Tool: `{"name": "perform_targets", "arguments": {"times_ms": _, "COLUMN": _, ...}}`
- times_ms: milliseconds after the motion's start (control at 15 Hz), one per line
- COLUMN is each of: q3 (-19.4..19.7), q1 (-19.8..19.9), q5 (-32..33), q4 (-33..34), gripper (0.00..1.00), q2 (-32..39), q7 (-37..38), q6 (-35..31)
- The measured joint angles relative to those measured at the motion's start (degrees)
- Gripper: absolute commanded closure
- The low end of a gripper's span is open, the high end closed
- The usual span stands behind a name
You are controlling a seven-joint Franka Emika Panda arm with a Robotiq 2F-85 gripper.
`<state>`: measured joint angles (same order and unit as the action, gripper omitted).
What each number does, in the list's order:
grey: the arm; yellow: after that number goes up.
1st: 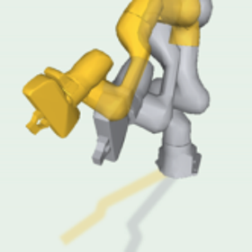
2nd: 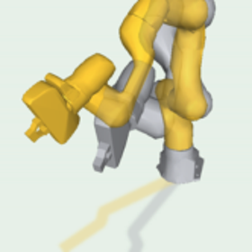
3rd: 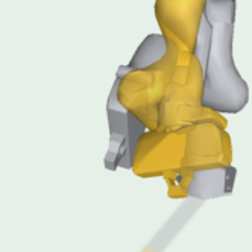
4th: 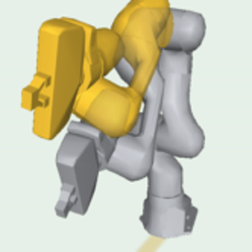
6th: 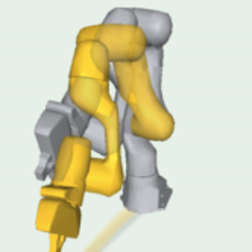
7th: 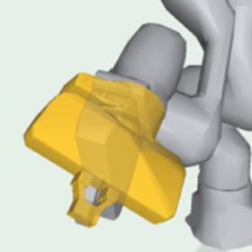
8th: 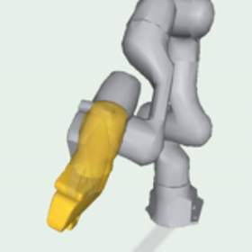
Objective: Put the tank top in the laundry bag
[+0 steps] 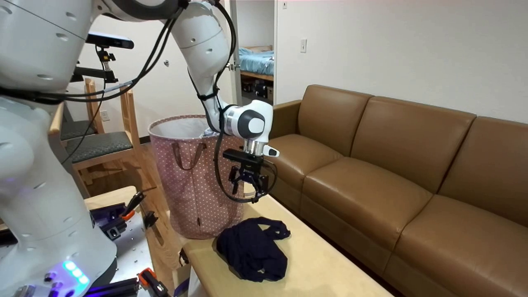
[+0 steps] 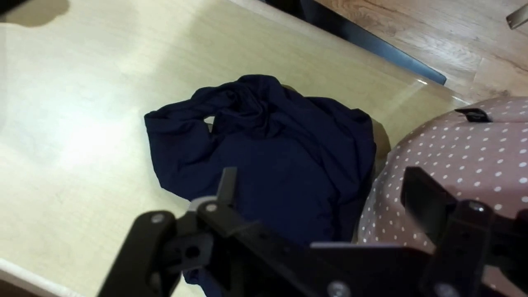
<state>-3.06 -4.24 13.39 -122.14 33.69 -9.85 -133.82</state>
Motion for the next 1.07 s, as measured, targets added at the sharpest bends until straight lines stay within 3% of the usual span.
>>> {"name": "perform_targets", "arguments": {"times_ms": 333, "q3": 1.7, "q1": -1.3, "q5": 10.8, "q4": 3.4, "gripper": 0.00, "q2": 7.7, "q7": -4.7, "q6": -0.8}}
{"name": "perform_targets", "arguments": {"times_ms": 667, "q3": 2.8, "q1": -1.2, "q5": 18.1, "q4": 8.5, "gripper": 0.00, "q2": 18.1, "q7": -11.9, "q6": -11.0}}
{"name": "perform_targets", "arguments": {"times_ms": 933, "q3": 3.2, "q1": 0.2, "q5": 22.1, "q4": 8.6, "gripper": 0.00, "q2": 20.2, "q7": -17.6, "q6": -21.5}}
{"name": "perform_targets", "arguments": {"times_ms": 1067, "q3": 3.0, "q1": 0.8, "q5": 22.1, "q4": 8.6, "gripper": 0.00, "q2": 20.5, "q7": -18.1, "q6": -21.7}}
